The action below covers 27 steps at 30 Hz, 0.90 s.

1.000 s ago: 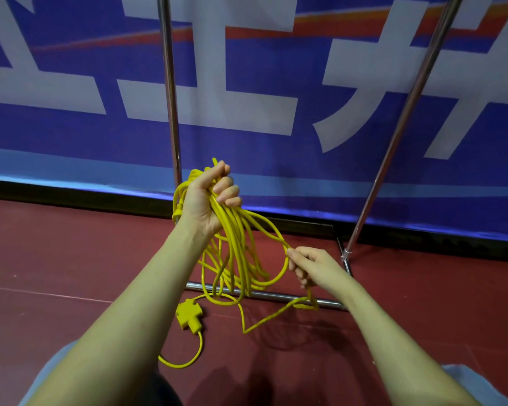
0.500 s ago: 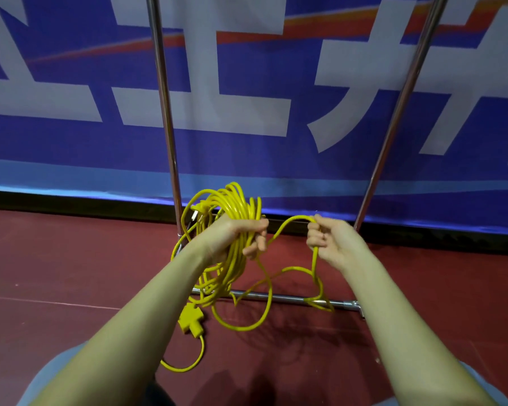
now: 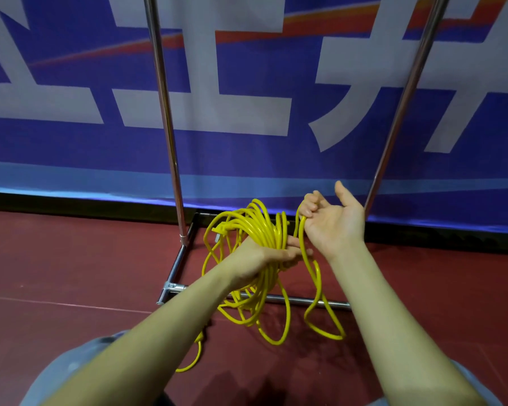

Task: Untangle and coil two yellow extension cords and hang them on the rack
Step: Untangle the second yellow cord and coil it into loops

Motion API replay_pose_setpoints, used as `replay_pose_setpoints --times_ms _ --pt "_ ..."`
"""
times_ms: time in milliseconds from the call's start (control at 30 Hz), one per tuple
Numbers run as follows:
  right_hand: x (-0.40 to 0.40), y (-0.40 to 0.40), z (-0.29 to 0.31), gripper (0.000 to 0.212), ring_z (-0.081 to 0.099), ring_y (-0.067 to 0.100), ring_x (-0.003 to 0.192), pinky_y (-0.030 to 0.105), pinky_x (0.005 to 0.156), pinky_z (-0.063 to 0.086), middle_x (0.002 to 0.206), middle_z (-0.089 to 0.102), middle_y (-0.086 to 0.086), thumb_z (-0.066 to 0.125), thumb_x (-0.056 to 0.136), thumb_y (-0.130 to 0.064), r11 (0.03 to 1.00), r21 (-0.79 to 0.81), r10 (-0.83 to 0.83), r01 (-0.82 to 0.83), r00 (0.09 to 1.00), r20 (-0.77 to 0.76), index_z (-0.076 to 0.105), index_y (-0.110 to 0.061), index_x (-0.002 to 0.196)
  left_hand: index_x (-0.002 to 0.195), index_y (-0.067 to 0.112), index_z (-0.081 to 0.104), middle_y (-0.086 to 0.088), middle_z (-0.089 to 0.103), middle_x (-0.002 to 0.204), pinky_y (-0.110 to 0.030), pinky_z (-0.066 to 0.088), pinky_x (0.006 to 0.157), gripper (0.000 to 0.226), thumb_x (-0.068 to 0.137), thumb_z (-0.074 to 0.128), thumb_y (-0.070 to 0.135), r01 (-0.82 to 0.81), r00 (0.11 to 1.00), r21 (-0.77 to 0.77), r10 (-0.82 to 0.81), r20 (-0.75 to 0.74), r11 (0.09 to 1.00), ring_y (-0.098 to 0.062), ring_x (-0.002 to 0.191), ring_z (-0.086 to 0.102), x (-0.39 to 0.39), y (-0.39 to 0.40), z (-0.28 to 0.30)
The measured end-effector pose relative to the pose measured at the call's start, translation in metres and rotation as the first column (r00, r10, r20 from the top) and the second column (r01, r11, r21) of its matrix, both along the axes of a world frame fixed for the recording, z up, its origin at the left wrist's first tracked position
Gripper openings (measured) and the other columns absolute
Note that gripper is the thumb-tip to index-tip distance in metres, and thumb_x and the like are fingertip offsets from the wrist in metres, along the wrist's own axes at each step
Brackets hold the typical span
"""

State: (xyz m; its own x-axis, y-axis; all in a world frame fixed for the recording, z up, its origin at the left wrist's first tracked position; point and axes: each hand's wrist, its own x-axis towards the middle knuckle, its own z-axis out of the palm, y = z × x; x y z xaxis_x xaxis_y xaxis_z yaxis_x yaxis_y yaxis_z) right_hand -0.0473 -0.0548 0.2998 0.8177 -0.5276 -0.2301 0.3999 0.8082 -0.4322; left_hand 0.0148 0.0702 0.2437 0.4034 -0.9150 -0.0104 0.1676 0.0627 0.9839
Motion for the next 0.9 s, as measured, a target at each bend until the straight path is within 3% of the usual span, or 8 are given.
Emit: replay_pose_setpoints --times_ms 167,267,367,500,600,733,833,900 --pt "0.002 0.002 0.004 0.03 0.034 0.016 0.058 0.027 0.056 0.033 0.072 0.037 0.006 0.046 0.096 -0.034 0.999 -0.011 -0.042 0.042 0.999 0.013 0.042 -0.005 0.1 0.1 -0.001 0.063 -0.008 0.073 0.086 -0.024 0.054 0.072 0.017 0.087 0.055 -0.006 -0.001 0.993 -0.071 -0.008 -0.118 0.997 -0.02 0.082 0.071 -0.004 -0.005 0.003" --pt "0.001 -0.006 0.0 0.026 0.054 0.023 0.075 0.031 0.074 0.048 0.085 0.051 0.017 0.045 0.099 -0.026 0.961 -0.275 -0.011 -0.026 0.991 -0.132 0.042 -0.003 0.11 0.095 0.002 0.06 -0.007 0.073 0.078 -0.025 0.056 0.065 0.017 0.09 0.048 -0.008 -0.054 0.984 -0.055 0.044 -0.172 0.997 -0.02 0.074 0.071 0.0 -0.005 0.012" --pt "-0.002 -0.01 -0.017 0.013 0.058 0.022 0.073 0.024 0.067 0.05 0.084 0.057 0.017 0.049 0.097 -0.018 0.782 -0.611 -0.149 -0.123 0.915 -0.375 0.043 -0.009 0.105 0.093 0.005 0.059 -0.005 0.073 0.076 -0.022 0.056 0.061 0.016 0.092 0.046 -0.005 -0.209 0.944 -0.073 0.182 -0.274 0.975 -0.016 0.07 0.071 0.013 -0.002 0.023" --pt "-0.011 -0.002 -0.039 0.022 0.047 0.003 0.051 0.012 0.048 0.036 0.06 0.056 -0.002 0.068 0.086 -0.027 0.324 -0.806 -0.218 -0.495 0.791 -0.572 0.059 -0.011 0.074 0.092 0.007 0.058 -0.004 0.073 0.074 -0.023 0.056 0.063 0.015 0.093 0.046 -0.003 -0.397 0.849 -0.09 0.329 -0.413 0.913 -0.014 0.066 0.071 0.035 0.003 0.033" --pt "-0.009 0.012 -0.043 0.02 0.048 0.004 0.046 0.014 0.049 0.038 0.057 0.054 0.003 0.078 0.075 -0.012 0.261 -0.844 -0.181 -0.469 0.835 -0.52 0.059 -0.009 0.07 0.092 0.007 0.058 -0.004 0.073 0.074 -0.025 0.056 0.066 0.013 0.093 0.048 -0.001 -0.444 0.827 -0.072 0.377 -0.417 0.893 -0.014 0.067 0.071 0.043 0.008 0.037" --pt "-0.008 0.009 -0.037 0.01 0.053 0.007 0.059 0.019 0.061 0.04 0.064 0.063 0.01 0.069 0.083 -0.009 0.154 -0.921 -0.338 -0.358 0.857 -0.39 0.07 -0.007 0.073 0.09 0.006 0.057 -0.006 0.069 0.069 -0.034 0.058 0.07 0.011 0.094 0.048 0.001 -0.472 0.795 -0.092 0.378 -0.475 0.877 -0.023 0.071 0.072 0.047 0.016 0.04" --pt "-0.013 -0.005 -0.039 0.012 0.052 0.009 0.066 0.017 0.063 0.04 0.069 0.062 0.002 0.061 0.089 -0.01 0.212 -0.951 -0.536 -0.224 0.787 -0.305 0.071 -0.005 0.085 0.091 0.005 0.057 -0.003 0.062 0.061 -0.034 0.059 0.059 0.012 0.096 0.045 0.004 -0.49 0.789 -0.094 0.396 -0.47 0.866 -0.022 0.06 0.069 0.051 0.023 0.043" --pt "-0.016 -0.014 -0.04 0.016 0.05 0.008 0.054 0.018 0.054 0.045 0.063 0.054 0.001 0.052 0.094 -0.008 0.457 -0.885 -0.528 -0.087 0.775 -0.348 0.067 -0.003 0.087 0.092 0.004 0.056 -0.001 0.055 0.057 -0.032 0.057 0.054 0.013 0.096 0.044 0.005 -0.475 0.799 -0.114 0.373 -0.47 0.873 -0.015 0.047 0.058 0.054 0.027 0.045"
